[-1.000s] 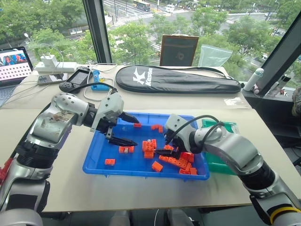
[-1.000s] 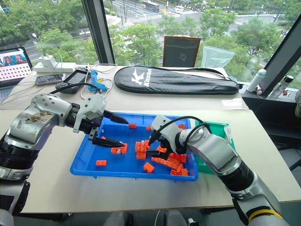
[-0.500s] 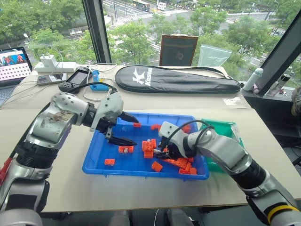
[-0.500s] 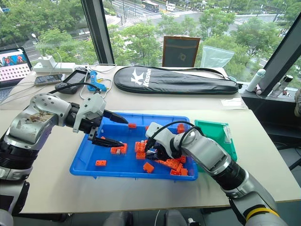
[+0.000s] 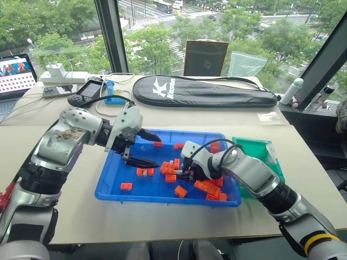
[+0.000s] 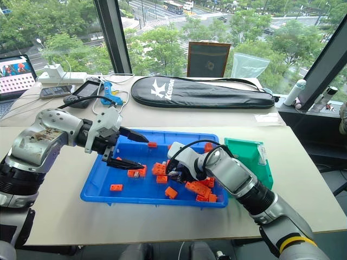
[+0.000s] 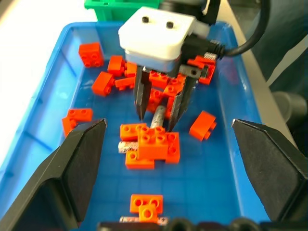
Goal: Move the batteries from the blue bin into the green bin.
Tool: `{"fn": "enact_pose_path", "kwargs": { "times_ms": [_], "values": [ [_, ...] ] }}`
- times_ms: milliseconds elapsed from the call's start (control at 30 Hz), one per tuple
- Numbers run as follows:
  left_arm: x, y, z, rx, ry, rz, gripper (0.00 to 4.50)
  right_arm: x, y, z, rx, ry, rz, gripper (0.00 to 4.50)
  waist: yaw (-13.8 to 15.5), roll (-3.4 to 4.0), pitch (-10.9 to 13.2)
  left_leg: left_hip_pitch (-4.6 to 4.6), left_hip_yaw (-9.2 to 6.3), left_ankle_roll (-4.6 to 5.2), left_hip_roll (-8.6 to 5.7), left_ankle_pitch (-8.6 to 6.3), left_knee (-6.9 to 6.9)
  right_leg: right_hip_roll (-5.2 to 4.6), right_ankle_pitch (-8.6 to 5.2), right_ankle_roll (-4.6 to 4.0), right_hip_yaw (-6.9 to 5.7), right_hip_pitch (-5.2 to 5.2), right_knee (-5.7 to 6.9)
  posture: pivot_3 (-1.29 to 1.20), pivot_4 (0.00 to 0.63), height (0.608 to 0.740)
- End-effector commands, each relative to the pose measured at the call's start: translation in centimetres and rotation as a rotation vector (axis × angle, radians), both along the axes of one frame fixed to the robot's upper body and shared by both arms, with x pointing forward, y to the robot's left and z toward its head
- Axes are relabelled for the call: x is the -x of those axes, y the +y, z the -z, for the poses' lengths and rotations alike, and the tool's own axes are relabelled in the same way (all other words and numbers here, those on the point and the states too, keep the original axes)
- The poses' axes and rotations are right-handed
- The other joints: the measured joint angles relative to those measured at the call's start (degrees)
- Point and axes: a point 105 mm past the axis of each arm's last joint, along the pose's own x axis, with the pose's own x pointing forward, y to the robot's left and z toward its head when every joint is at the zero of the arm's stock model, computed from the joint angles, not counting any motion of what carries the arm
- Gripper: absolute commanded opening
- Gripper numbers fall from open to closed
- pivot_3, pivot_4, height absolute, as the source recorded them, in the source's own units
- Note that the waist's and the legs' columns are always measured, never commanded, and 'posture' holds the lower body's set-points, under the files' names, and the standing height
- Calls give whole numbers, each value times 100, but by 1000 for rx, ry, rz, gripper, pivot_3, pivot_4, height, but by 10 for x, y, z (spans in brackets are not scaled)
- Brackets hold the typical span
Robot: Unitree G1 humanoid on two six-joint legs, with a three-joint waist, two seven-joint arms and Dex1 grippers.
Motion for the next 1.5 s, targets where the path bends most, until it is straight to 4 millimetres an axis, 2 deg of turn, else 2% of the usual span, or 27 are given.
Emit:
{"fn": "enact_pose_path", "kwargs": {
  "times_ms": [33,167,400,467,567,633,667,733,833,933,1033,1133,1200,1233,1367,1433,1500],
  "values": [
    [1,-2,-14,23,-50,10,4500,1,1,-13,3,-46,-40,242,3,0,0,0,0,0,0,0,0,0,0,0,0,0,0,0,150,740],
    [0,-3,-14,26,-49,12,4500,2,-6,-23,6,-61,-43,246,10,0,0,-1,1,0,0,0,1,0,0,0,0,0,0,0,150,740],
    [-1,-7,-15,49,-41,26,4500,5,-23,-78,-72,-144,-30,246,12,1,1,-2,0,0,0,0,0,0,0,0,0,-1,0,0,150,740],
    [-1,-8,-16,60,-36,32,4500,8,-42,-96,-113,-157,17,246,18,1,1,-2,-1,0,0,0,0,0,0,0,0,0,-1,0,150,740],
    [2,-10,-18,84,-18,48,4500,8,-83,-116,-116,-188,136,246,65,1,1,-6,-3,0,-1,0,0,-1,0,0,0,1,-7,0,150,740],
    [3,-12,-19,103,-2,59,4500,9,-103,-123,-105,-207,203,246,91,1,1,-8,-3,0,-3,0,0,-3,0,0,1,4,-12,0,150,740],
    [7,-13,-20,119,24,84,4500,10,-121,-126,-91,-209,256,246,91,1,1,-8,-2,0,-4,0,0,-3,0,0,2,4,-14,0,150,740],
    [13,-16,-24,153,53,123,4500,13,-157,-125,-44,-207,364,246,88,1,1,-7,-1,0,-3,0,-1,-3,0,0,4,3,-13,0,150,740],
    [12,-17,-29,193,53,130,4500,18,-185,-116,3,-181,449,246,103,1,1,-6,-2,0,-4,0,-1,-2,-2,-1,5,6,-14,0,150,740],
    [9,-18,-36,237,39,124,4500,21,-198,-99,34,-144,477,246,52,1,1,3,3,0,-5,0,0,1,-2,-1,20,7,-9,0,150,740],
    [7,-22,-45,293,-7,138,4500,13,-216,-82,74,-166,533,246,4,1,1,13,2,0,-5,0,0,4,-2,0,23,13,-5,0,150,740],
    [5,-24,-48,308,-36,130,4500,9,-224,-71,84,-168,548,246,-11,1,1,17,8,0,-6,0,0,4,-2,0,31,13,-4,0,150,740],
    [3,-22,-50,321,-48,109,4500,7,-224,-71,73,-171,546,1261,-9,2,1,17,8,0,-6,0,-1,4,-2,0,32,12,-5,0,150,740],
    [1,-21,-51,320,-51,98,4500,7,-222,-73,67,-173,539,1455,-7,2,1,17,8,0,-6,0,-1,5,-2,0,32,12,-5,0,150,740],
    [-5,-13,-48,297,-61,43,4500,2,-216,-97,90,-249,496,2822,-17,7,4,17,8,0,-6,0,-1,4,-2,1,33,12,-5,0,150,740],
    [-9,-7,-45,269,-69,3,4500,-2,-204,-113,90,-299,451,3493,-16,9,5,18,9,0,-6,0,-1,4,-2,0,34,12,-4,0,150,740],
    [-11,1,-43,245,-72,-31,4500,-3,-183,-125,52,-313,375,4120,-29,18,11,18,10,0,-6,0,-2,5,-1,0,34,9,-4,0,150,740]
  ]
}}
